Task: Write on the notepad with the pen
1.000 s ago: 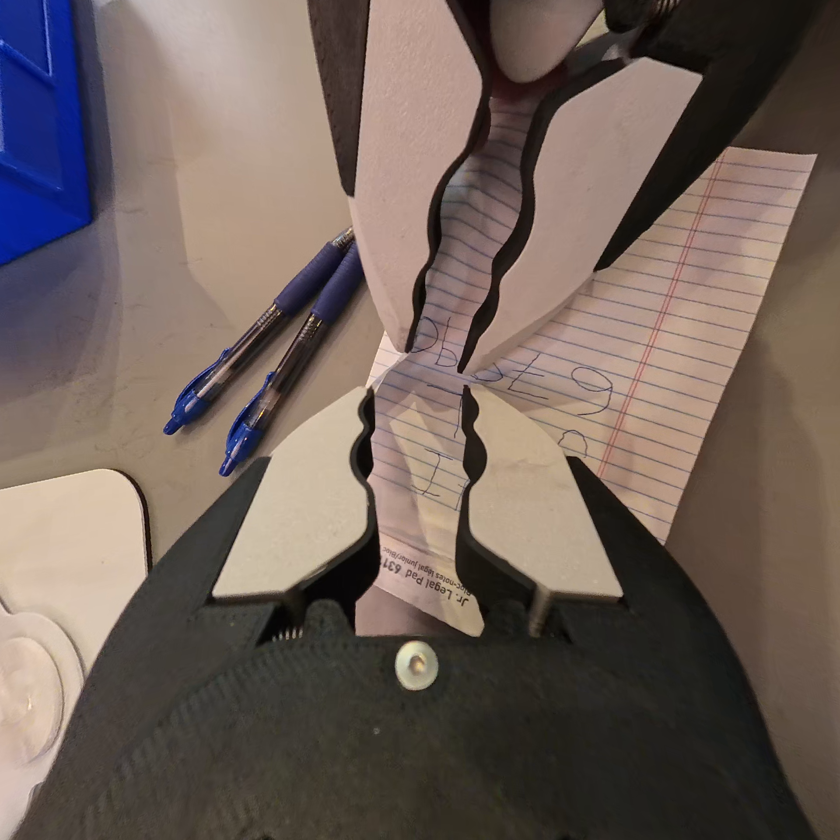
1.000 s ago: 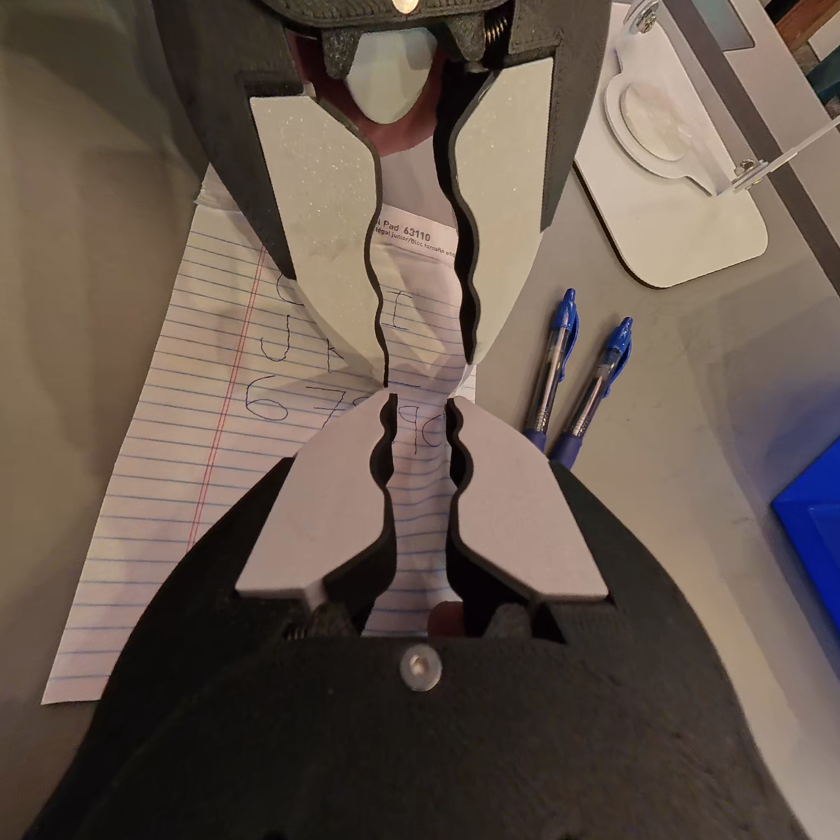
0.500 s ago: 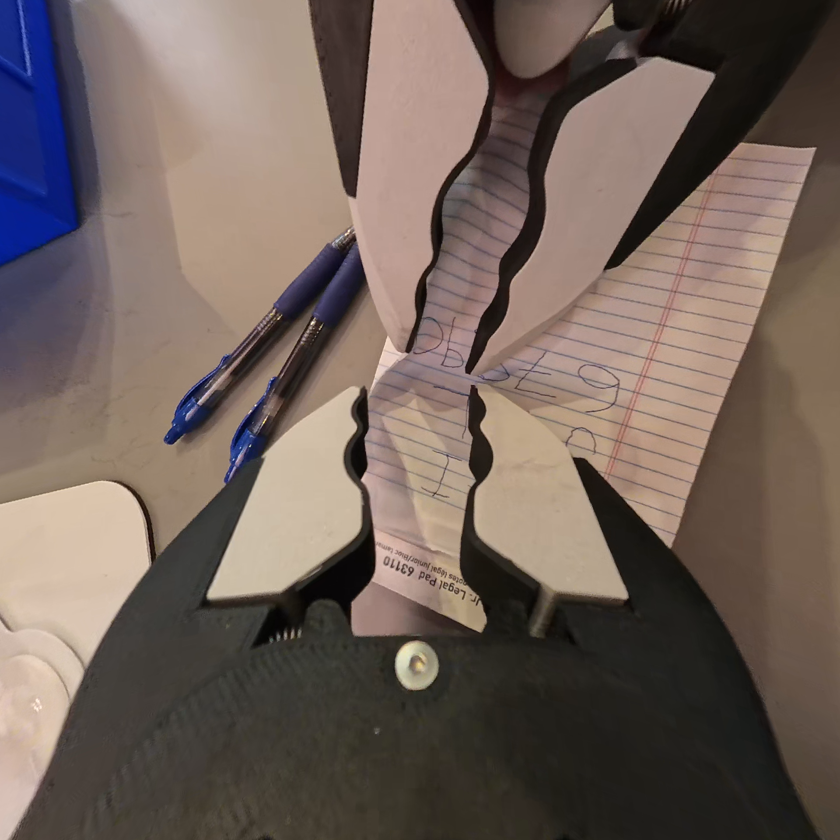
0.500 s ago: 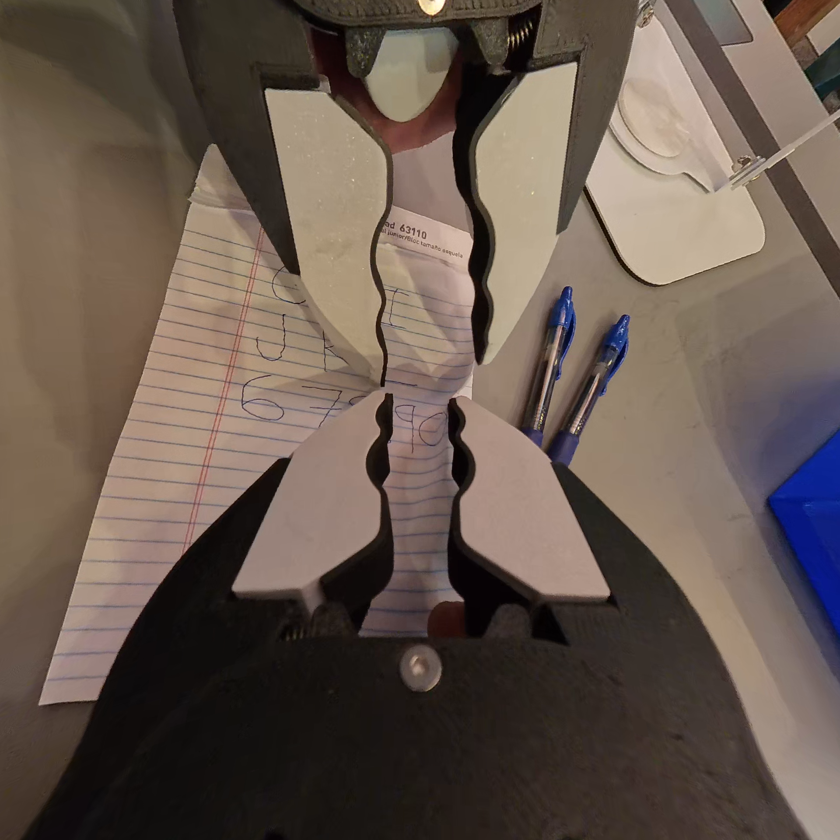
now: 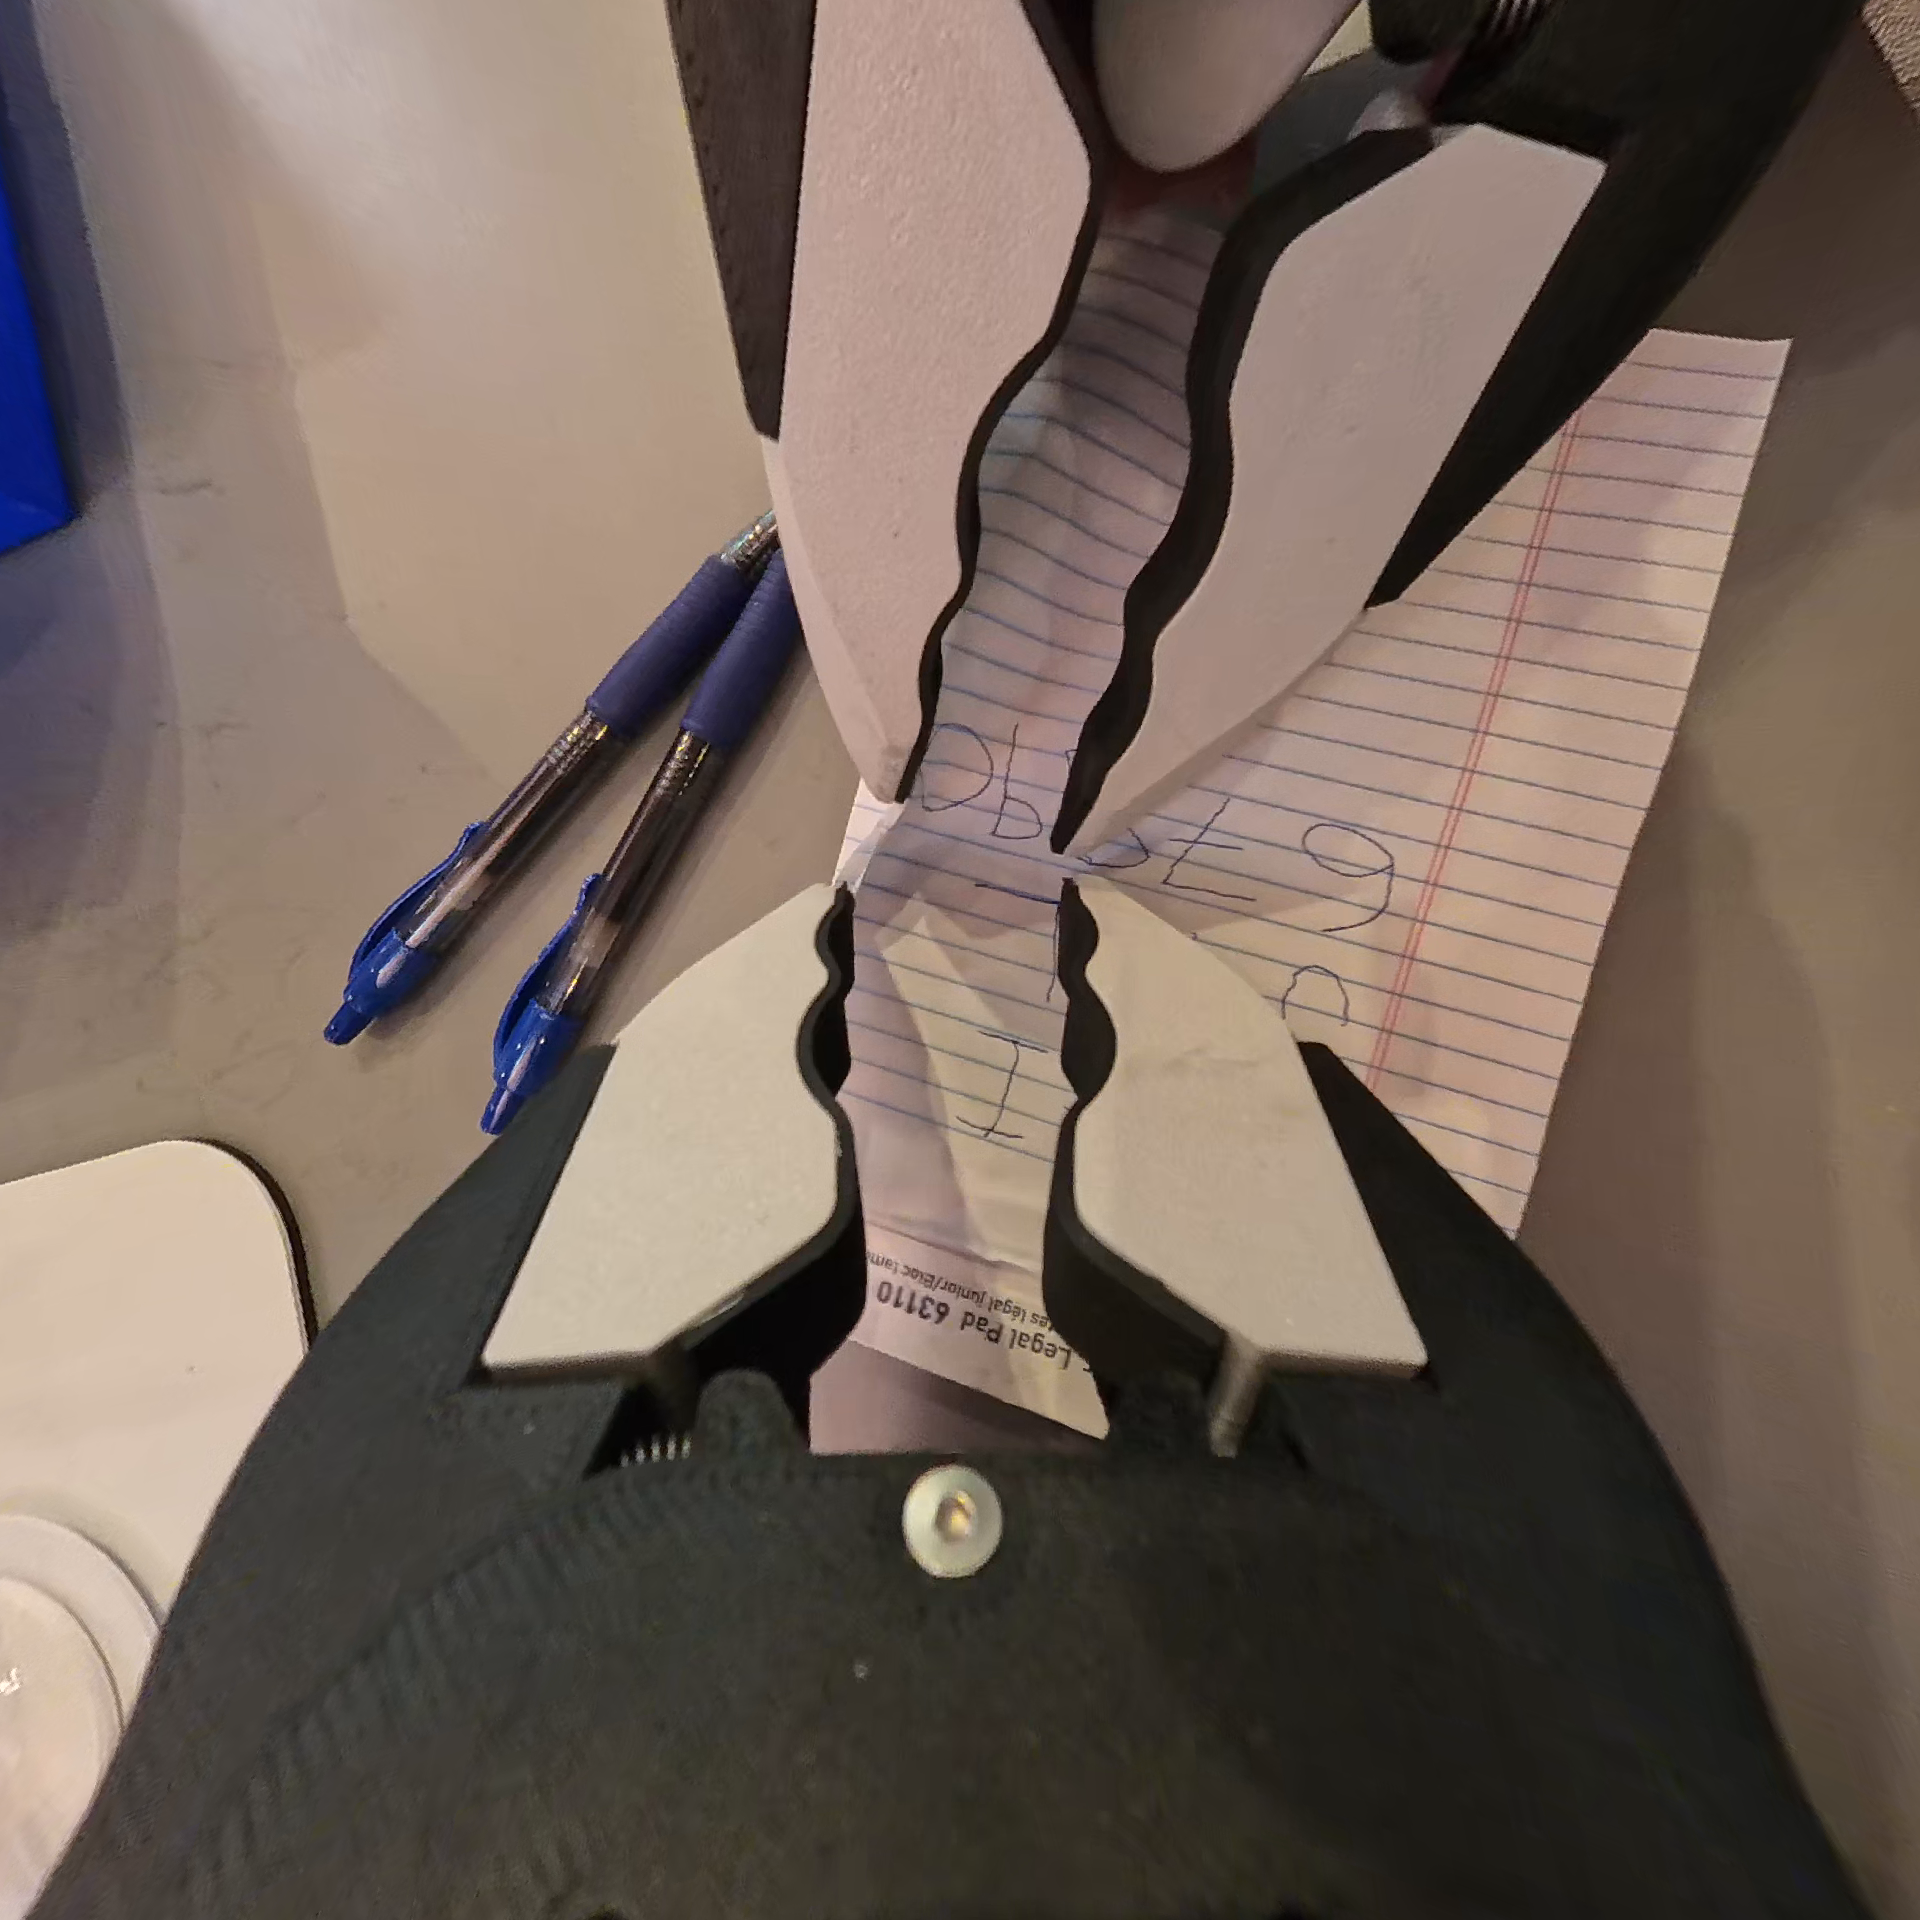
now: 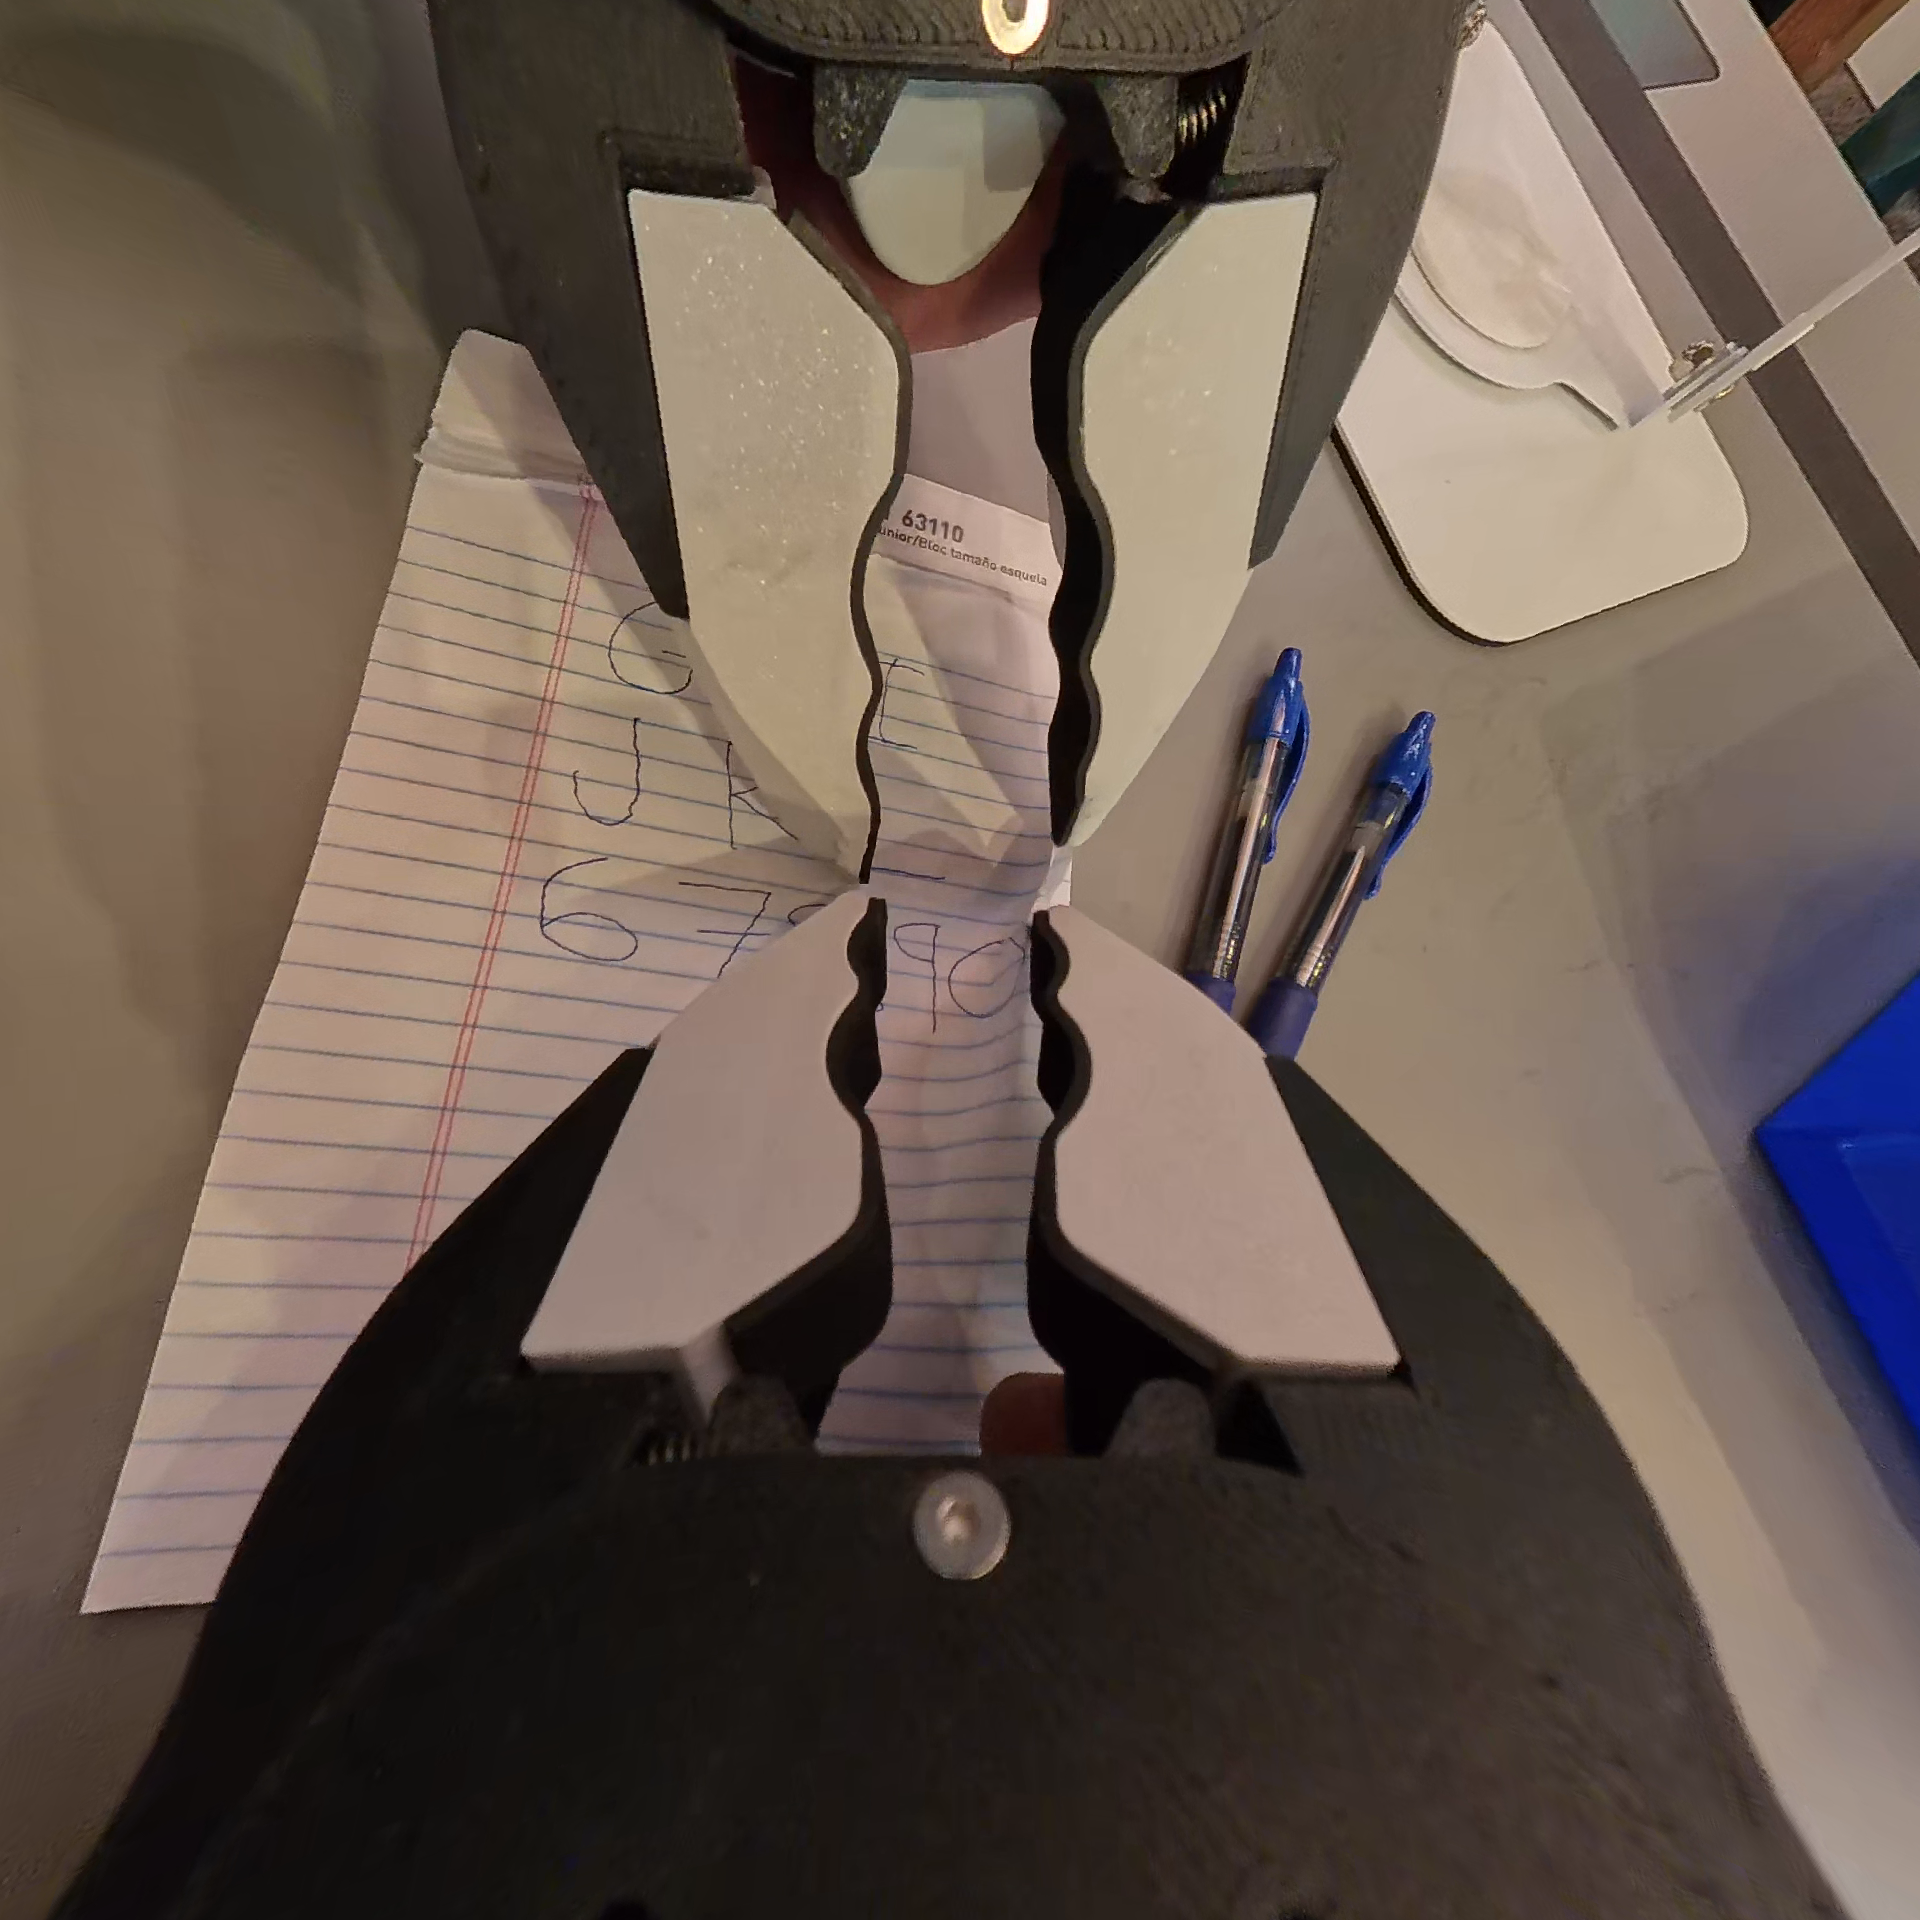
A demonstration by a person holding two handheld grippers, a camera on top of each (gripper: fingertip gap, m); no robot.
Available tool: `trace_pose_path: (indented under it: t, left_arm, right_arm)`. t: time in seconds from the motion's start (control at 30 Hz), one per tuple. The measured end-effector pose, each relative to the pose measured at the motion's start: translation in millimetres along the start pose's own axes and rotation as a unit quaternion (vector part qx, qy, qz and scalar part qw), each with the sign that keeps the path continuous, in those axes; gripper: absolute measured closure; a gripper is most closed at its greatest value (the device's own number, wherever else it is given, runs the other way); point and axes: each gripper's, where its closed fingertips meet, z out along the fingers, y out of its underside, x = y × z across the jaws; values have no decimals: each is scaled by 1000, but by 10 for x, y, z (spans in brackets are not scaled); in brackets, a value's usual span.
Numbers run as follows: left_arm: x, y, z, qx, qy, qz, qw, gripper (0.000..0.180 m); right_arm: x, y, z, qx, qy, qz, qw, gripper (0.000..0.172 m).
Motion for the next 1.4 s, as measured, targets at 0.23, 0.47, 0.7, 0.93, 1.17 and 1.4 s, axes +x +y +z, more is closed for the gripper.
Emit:
trace_pose_path:
  t: [0.23,0.47,0.7,0.93,1.17,1.4]
  left_arm:
    - [30,-3,1,1,10,0,1000,147]
    - [19,-6,0,1,6,-7,1000,145]
    - [-43,-9,-2,3,-6,-9,1000,132]
    - [-3,-11,15,11,35,-21,999,139]
    - [-43,-12,20,17,34,-29,999,130]
    - [-13,-11,30,20,66,-43,997,135]
  right_arm:
    - [24,8,-13,-16,2,1,1000,129]
    - [54,8,26,-32,-47,27,998,127]
    - [12,24,51,-17,-107,65,992,129]
    - [19,22,44,-1,-109,72,991,130]
    - [25,17,31,9,-113,75,991,130]
    - [34,15,24,11,-114,78,990,130]
